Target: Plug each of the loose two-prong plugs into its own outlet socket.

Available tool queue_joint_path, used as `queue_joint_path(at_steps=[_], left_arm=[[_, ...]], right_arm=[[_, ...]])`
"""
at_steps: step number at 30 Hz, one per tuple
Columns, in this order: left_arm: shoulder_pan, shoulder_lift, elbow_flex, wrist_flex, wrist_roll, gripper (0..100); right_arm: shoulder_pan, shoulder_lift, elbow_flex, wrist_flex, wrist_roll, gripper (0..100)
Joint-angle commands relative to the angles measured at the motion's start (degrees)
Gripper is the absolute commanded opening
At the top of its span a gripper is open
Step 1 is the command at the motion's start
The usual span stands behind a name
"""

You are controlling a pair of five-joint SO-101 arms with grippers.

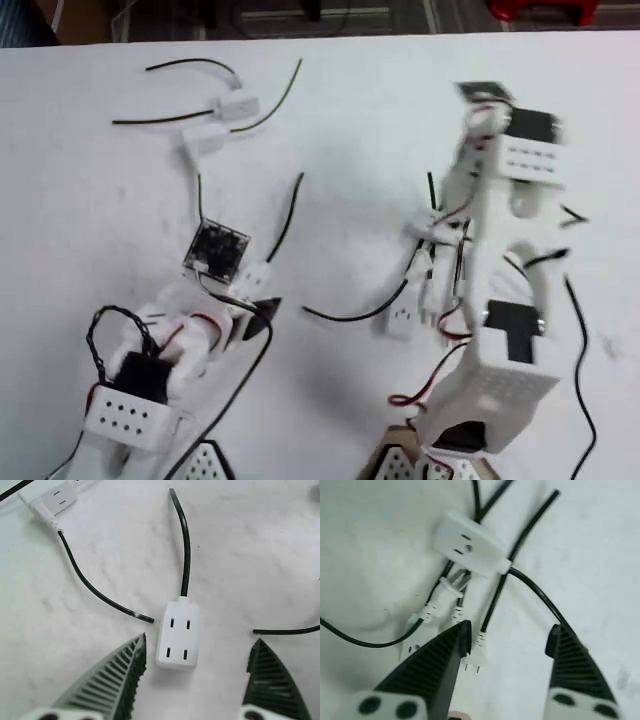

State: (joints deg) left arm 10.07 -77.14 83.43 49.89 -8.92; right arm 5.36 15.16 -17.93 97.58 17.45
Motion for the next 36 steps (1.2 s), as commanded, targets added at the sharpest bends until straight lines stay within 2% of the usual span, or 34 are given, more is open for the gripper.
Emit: queue_joint_path(at_steps=[1, 3, 6, 16, 21, 26, 29, 36], left_arm=[[0.31, -0.92, -0.18, -1.23, -0.53, 32], [0.31, -0.92, -0.18, -1.23, -0.53, 32], [0.31, -0.92, -0.18, -1.23, -0.53, 32], [0.31, -0.92, -0.09, -1.23, -0.53, 32], [0.31, -0.92, -0.09, -1.23, -0.53, 32], [0.31, -0.92, -0.09, -1.23, -0.53, 32], [0.31, -0.92, -0.09, -1.23, -0.53, 32], [0.31, -0.92, -0.09, -1.23, -0.53, 32]], right_arm=[[-6.29, -2.95, -0.79, 1.01, -0.09, 20.7], [-9.71, -3.21, 2.20, 0.92, -0.97, 20.0], [-12.35, -1.80, 6.68, 0.57, -7.82, 20.1], [-12.53, 13.05, 6.95, -4.88, -16.09, 20.0], [-10.86, 19.03, 0.97, -1.98, -16.70, 19.3], [-7.87, 22.37, -4.66, 0.92, -16.00, 9.8], [-7.43, 22.29, -5.01, 0.92, -13.54, 10.2], [-9.71, 18.24, -9.23, 0.92, -13.01, 10.1]])
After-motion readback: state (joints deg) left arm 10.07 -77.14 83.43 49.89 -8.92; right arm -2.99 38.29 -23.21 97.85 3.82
